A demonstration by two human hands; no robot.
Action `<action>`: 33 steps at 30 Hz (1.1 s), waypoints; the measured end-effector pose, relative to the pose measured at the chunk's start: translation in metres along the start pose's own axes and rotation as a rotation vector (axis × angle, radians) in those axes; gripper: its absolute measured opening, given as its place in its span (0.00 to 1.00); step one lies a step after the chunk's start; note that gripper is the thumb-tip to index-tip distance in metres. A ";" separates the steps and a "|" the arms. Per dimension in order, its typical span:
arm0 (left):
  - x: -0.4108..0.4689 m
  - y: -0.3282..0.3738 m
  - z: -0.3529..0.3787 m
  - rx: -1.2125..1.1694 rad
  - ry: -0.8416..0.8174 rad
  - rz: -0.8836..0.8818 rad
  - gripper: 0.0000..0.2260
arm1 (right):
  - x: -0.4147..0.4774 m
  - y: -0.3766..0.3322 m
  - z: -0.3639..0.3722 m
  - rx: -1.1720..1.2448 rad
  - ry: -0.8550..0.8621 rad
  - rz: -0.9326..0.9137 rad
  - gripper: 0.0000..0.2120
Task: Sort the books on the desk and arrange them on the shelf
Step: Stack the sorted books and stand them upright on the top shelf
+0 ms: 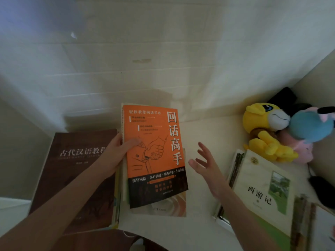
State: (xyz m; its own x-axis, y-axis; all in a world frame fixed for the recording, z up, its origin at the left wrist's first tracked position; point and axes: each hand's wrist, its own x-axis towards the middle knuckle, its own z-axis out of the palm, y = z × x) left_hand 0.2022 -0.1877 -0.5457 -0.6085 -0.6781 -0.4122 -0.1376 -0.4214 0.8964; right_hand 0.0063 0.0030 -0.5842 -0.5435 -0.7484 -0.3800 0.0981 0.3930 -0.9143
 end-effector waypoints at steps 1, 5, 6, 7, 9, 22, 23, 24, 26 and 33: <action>-0.001 0.000 -0.002 0.008 0.003 -0.003 0.13 | -0.001 0.003 -0.001 0.003 -0.023 -0.045 0.46; 0.000 -0.001 -0.010 0.019 -0.006 0.006 0.13 | 0.004 0.015 -0.005 -0.045 -0.056 0.028 0.43; -0.001 -0.001 -0.010 0.016 -0.016 0.011 0.13 | 0.009 0.023 -0.004 -0.059 -0.023 0.142 0.40; -0.002 0.000 -0.011 0.018 -0.025 0.020 0.14 | 0.012 0.029 -0.001 -0.080 0.009 0.273 0.37; -0.004 0.003 -0.015 0.032 -0.050 0.039 0.22 | 0.017 0.039 0.012 -0.113 0.056 0.456 0.35; -0.008 0.015 -0.022 0.039 -0.036 0.073 0.43 | 0.030 0.063 0.053 -0.304 0.259 0.517 0.09; -0.009 0.015 -0.023 0.041 -0.037 0.071 0.43 | 0.028 0.066 0.052 -0.211 0.253 0.499 0.10; -0.008 0.014 -0.023 0.041 -0.037 0.067 0.44 | 0.027 0.068 0.049 -0.116 0.243 0.502 0.11; -0.010 0.014 -0.024 0.034 -0.032 0.061 0.44 | 0.025 0.070 0.042 0.038 0.219 0.544 0.15; -0.009 0.017 -0.031 0.056 -0.029 0.063 0.44 | 0.007 0.034 0.003 -0.027 0.139 0.333 0.14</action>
State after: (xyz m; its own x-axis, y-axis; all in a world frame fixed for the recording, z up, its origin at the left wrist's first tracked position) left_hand 0.2300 -0.2074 -0.5317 -0.6395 -0.6843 -0.3504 -0.1411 -0.3436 0.9285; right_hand 0.0079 0.0092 -0.6183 -0.5937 -0.4984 -0.6318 0.2674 0.6184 -0.7390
